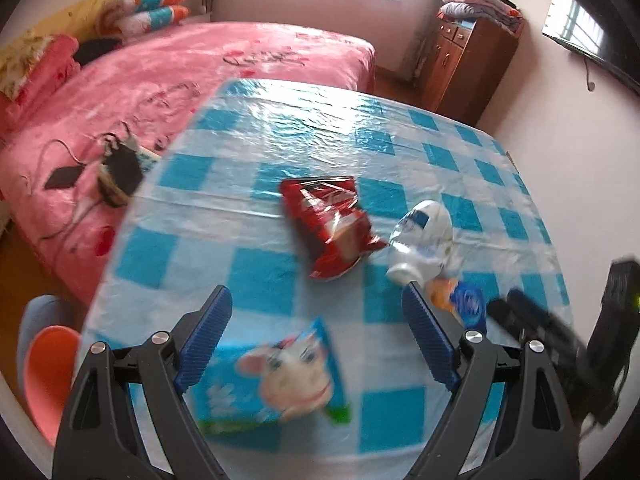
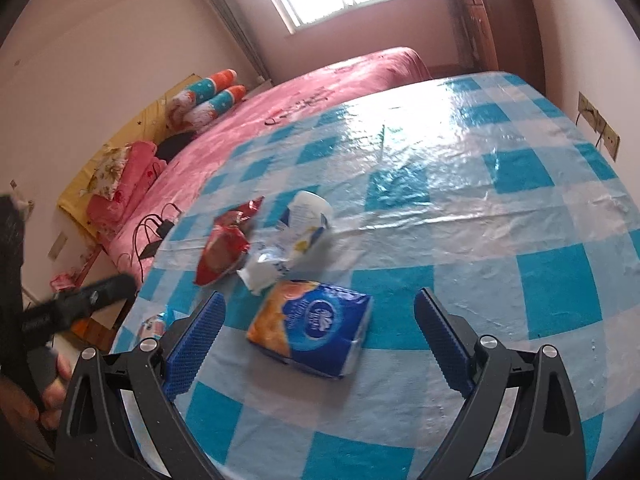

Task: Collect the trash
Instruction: 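Close the left tool on the red Teh Tarik sachet and lift it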

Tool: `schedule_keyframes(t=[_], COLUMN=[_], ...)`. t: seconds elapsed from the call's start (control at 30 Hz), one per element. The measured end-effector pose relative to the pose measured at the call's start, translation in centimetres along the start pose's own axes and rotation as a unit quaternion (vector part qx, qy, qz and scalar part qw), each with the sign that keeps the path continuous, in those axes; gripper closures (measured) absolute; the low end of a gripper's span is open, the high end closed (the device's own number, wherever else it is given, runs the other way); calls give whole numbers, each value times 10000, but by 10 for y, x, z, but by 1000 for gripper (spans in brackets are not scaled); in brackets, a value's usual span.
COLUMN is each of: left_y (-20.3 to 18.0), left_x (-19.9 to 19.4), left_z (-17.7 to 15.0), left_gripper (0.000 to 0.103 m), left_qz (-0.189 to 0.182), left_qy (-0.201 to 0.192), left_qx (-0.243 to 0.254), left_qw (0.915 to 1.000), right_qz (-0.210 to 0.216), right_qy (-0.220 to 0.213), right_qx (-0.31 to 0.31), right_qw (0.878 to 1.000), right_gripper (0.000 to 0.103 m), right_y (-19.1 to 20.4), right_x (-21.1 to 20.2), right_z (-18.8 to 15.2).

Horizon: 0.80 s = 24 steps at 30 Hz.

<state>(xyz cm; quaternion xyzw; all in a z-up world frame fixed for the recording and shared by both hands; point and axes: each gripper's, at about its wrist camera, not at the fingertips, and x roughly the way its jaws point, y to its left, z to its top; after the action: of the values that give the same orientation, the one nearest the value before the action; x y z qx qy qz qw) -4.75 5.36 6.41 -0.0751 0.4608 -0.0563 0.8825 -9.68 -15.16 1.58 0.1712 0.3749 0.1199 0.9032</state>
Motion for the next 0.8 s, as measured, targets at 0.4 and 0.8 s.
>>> schedule_keyframes(t=[0.4, 0.8], left_y=[0, -6], left_x=[87, 107], left_z=[43, 54], left_gripper=[16, 28], left_qz=[-129, 383], left_qy=[671, 582], left_qx=[-782, -579], left_qw=[9946, 9959], right_qz=[298, 469], right_qy=[222, 354], right_qx=[116, 132], right_qw=[9992, 9982], right_gripper=[9, 9], right_y=[-13, -14], right_x=[7, 16], right_z=[6, 12])
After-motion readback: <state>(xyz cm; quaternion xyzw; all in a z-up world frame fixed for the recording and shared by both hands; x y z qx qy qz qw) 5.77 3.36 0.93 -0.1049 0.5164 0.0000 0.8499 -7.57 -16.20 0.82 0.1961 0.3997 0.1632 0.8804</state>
